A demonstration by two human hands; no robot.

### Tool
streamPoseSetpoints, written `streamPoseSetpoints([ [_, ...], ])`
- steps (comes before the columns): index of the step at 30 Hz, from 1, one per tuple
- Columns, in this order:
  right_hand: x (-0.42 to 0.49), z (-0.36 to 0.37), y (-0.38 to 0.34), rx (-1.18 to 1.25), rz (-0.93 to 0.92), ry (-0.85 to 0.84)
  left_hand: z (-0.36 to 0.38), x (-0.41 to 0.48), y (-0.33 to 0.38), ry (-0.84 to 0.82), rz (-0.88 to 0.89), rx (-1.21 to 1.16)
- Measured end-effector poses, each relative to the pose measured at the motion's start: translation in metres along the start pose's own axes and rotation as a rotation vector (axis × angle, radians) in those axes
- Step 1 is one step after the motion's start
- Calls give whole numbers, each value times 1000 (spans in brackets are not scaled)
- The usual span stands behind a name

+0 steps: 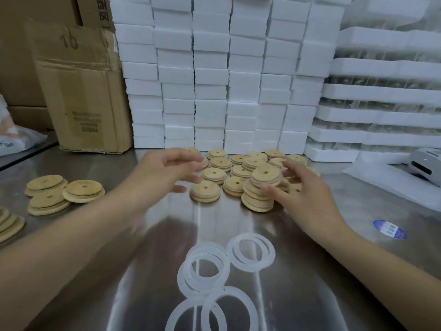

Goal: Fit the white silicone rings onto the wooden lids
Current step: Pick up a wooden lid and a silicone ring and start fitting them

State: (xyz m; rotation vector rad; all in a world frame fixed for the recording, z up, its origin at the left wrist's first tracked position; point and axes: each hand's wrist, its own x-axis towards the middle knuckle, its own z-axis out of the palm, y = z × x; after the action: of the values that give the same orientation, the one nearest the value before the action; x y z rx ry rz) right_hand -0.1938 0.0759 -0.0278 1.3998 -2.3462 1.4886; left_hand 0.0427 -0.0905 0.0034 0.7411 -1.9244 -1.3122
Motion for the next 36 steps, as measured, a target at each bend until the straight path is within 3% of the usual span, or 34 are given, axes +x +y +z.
streamPoseSetpoints([
  [3, -6, -2, 11, -80, 0, 1, -65, 13, 5, 119, -11, 672],
  [5, -10, -4, 14, -97, -33, 22, -92, 11, -1, 111, -213, 1242],
  [6, -11, -4, 13, -98, -57, 25, -96, 8, -6, 76, -330, 1415],
  [9, -16, -2, 8, -93, -164, 13, -80, 3, -18, -38, -439, 1498],
  [14, -27, -1, 1, -65, -370, -101, -44, -1, -14, -106, -193, 1197],
  [18, -33, 0, -4, -77, -414, -299, -36, -4, -4, -301, -175, 1033],
  [21, -34, 1, -6, -134, -414, -469, -36, -6, -2, -194, -100, 967],
  [24, -33, -1, -8, -154, -402, -514, -28, -8, -4, -118, -43, 776],
  [27, -33, -1, -11, -119, -369, -532, -11, -9, -1, -61, -95, 217],
  [30, -33, -2, -13, -12, -281, -578, 13, -14, 2, -20, -270, -267],
  [36, -31, -3, -14, 106, -196, -673, 32, -21, -2, -123, -390, -471],
])
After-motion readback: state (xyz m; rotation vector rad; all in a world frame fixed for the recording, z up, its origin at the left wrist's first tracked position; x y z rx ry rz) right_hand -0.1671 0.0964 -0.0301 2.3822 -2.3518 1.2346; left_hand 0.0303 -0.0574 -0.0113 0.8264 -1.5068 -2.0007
